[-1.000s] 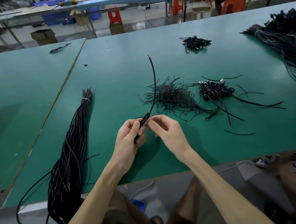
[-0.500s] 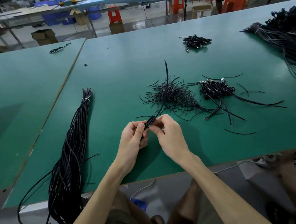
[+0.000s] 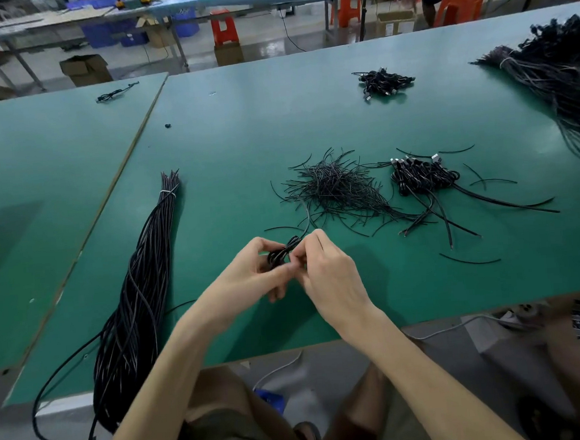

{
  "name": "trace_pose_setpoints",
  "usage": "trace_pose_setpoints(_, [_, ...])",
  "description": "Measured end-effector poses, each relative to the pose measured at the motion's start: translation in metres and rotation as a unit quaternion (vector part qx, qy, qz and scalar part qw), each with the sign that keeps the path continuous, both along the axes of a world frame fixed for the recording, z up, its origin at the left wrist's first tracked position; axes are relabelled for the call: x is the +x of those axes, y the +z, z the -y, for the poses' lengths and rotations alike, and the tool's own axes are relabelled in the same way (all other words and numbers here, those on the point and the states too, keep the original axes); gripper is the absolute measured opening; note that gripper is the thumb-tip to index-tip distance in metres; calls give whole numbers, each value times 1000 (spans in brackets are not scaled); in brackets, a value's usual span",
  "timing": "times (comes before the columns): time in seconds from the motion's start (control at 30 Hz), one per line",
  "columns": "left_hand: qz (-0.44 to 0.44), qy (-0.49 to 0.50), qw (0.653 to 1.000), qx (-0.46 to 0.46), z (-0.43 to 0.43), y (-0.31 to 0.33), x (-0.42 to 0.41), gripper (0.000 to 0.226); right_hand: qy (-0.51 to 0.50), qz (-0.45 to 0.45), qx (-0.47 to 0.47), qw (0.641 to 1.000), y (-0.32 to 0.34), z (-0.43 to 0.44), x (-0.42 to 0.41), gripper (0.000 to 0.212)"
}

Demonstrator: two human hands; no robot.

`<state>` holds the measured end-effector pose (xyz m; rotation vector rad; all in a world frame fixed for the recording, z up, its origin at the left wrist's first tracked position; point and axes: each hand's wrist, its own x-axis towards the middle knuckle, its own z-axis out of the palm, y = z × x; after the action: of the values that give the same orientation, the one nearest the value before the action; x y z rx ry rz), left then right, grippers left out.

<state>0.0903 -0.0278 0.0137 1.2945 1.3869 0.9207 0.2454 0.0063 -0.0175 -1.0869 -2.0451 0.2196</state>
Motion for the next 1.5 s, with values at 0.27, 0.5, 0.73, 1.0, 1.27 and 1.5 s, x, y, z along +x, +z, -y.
trace_pose_setpoints(0.27, [-191, -14, 965, 181, -7, -18, -21, 38, 47, -53, -170, 983, -2, -6, 5, 13])
trace_pose_setpoints(0.5, [-209, 33, 927, 308, -16, -24, -26, 20, 88, -76, -114, 987, -2, -1, 5, 7])
trace_pose_setpoints(0.73, [-208, 37, 957, 198, -38, -23, -9, 32, 62, -3, 100, 993, 1, 3, 2, 13])
trace_pose_setpoints(1.0, [-130, -29, 980, 146, -51, -5, -14, 36, 13, -131, -43, 990, 0, 1, 5, 10])
trace_pose_setpoints(1.27, [-14, -77, 985, 156, -35, 2, -20, 27, -23, -217, -120, 969, -5, -7, 8, 9])
trace_pose_setpoints(1.5, [-93, -118, 973, 176, -43, 18, -22, 35, -26, -206, -131, 970, -6, -7, 8, 8])
